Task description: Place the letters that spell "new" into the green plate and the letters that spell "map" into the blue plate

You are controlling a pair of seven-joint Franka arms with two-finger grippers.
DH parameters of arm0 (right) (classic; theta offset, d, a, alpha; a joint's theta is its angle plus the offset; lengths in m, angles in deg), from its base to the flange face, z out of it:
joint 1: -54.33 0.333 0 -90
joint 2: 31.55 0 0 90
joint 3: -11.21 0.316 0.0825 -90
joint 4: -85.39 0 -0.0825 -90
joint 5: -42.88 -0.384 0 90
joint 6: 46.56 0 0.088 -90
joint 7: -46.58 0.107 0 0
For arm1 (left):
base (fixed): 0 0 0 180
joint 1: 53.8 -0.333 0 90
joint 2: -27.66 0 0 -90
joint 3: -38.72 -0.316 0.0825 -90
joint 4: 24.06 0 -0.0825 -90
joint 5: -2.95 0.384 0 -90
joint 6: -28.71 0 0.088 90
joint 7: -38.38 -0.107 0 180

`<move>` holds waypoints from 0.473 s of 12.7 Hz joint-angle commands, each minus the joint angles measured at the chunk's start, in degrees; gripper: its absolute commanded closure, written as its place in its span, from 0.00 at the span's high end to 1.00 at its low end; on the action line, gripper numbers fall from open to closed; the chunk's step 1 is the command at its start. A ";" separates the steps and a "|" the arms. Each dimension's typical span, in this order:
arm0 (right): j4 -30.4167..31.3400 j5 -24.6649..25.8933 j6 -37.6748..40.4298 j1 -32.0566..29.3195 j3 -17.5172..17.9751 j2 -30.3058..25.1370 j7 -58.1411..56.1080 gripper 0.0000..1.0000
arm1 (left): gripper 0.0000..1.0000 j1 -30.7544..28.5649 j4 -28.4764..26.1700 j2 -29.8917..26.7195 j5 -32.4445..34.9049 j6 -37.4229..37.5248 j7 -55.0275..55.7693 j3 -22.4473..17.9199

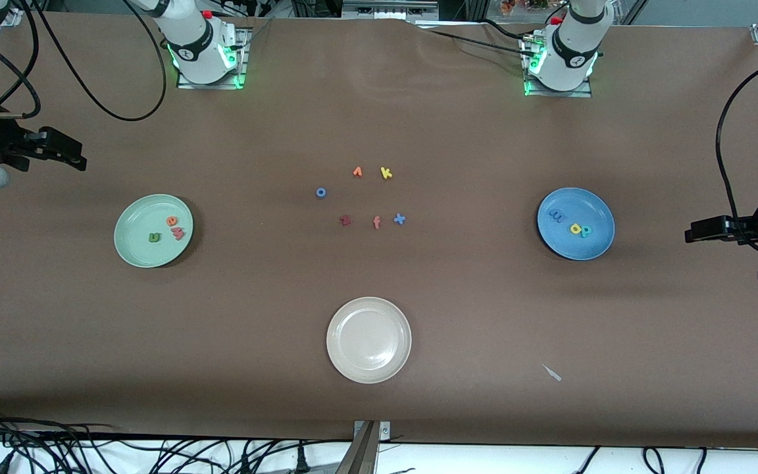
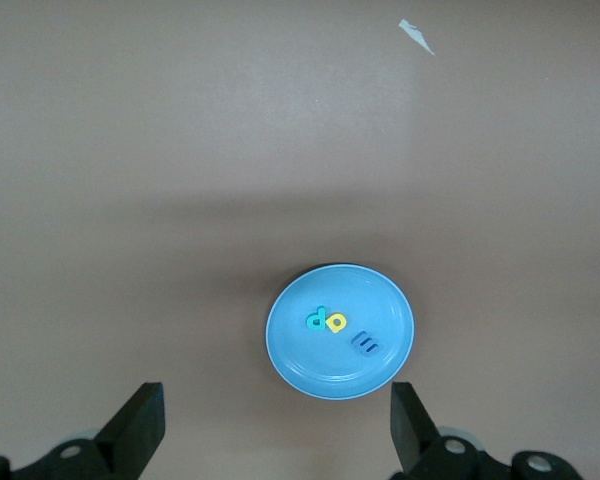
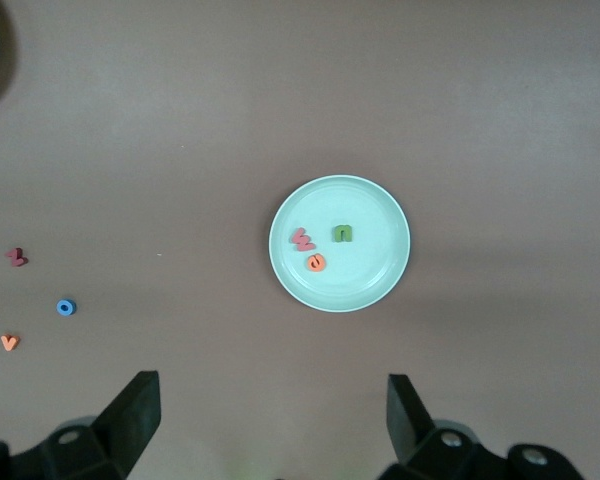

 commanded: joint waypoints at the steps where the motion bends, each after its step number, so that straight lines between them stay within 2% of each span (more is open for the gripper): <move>1: -1.35 0.54 0.36 -0.02 0.17 0.44 0.62 1.00 | 0.99 5.44 -4.97 -3.18 -2.08 -2.30 -1.55 -5.91; 4: -1.35 0.54 0.36 -0.02 0.17 0.44 0.62 1.00 | 0.99 5.81 -13.58 -8.01 -2.96 -10.28 -2.16 -6.37; 6: -1.35 0.54 0.36 -0.02 0.17 0.35 0.62 1.00 | 1.00 5.02 -14.05 -8.11 -2.96 -11.46 -2.95 -5.93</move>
